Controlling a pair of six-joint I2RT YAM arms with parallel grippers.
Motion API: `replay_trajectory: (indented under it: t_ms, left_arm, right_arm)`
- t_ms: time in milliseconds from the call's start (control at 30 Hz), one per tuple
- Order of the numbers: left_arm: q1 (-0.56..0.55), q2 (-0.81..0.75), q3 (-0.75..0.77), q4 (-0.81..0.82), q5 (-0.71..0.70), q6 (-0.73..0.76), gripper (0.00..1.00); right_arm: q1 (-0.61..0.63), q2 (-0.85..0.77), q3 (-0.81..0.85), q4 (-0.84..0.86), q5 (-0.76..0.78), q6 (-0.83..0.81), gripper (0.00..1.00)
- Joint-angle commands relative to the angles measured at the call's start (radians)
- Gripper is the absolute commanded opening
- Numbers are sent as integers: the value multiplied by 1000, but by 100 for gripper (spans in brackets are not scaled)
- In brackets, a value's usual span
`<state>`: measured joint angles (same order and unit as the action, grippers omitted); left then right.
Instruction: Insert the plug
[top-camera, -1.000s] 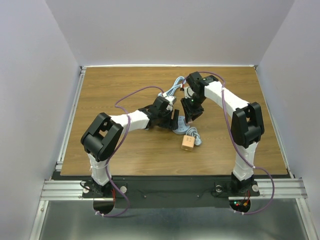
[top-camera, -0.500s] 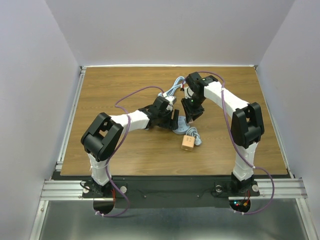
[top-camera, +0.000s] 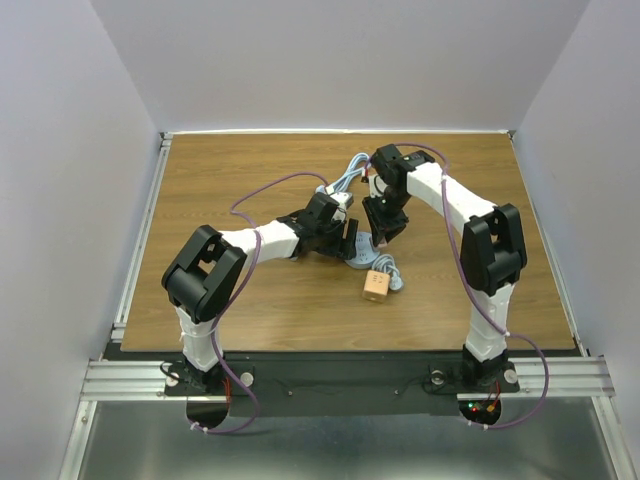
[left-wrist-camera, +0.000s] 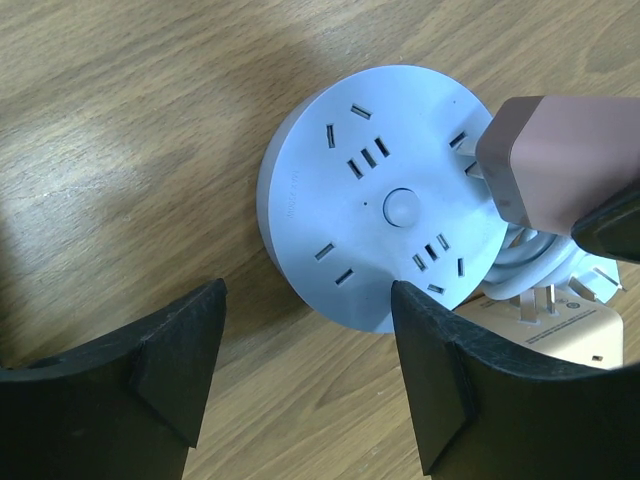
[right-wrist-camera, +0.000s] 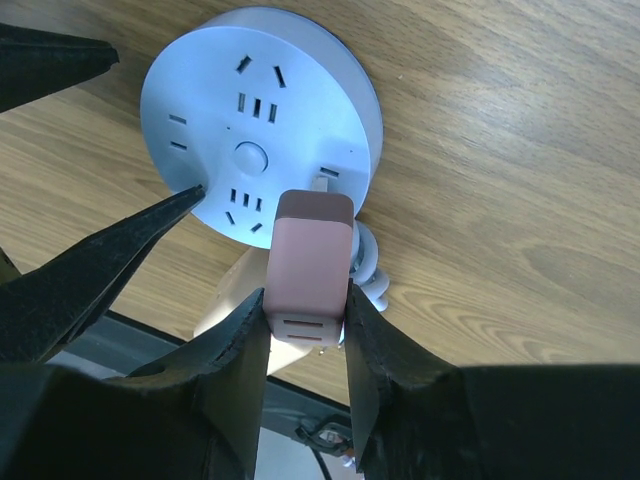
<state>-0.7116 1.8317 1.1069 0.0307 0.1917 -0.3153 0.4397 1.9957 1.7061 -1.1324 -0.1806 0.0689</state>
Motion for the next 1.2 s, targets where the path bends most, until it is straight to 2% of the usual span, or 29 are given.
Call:
replay_trajectory:
  t_ms: [0, 667, 900, 1167]
  left_arm:
    - [-2, 3, 16, -29, -9, 33, 75]
    - [-3, -12, 14, -8, 61, 25, 70]
    - [-3, 5, 10, -2, 74, 25, 62]
    - [-2, 21, 8, 0, 92, 25, 55]
  right_arm:
    - [4, 63, 23, -35, 76, 8, 0]
    - [2, 252, 346, -158, 130, 71, 1]
    - [4, 268, 348, -156, 174, 94, 0]
    - [2, 177, 213, -58, 231, 121, 0]
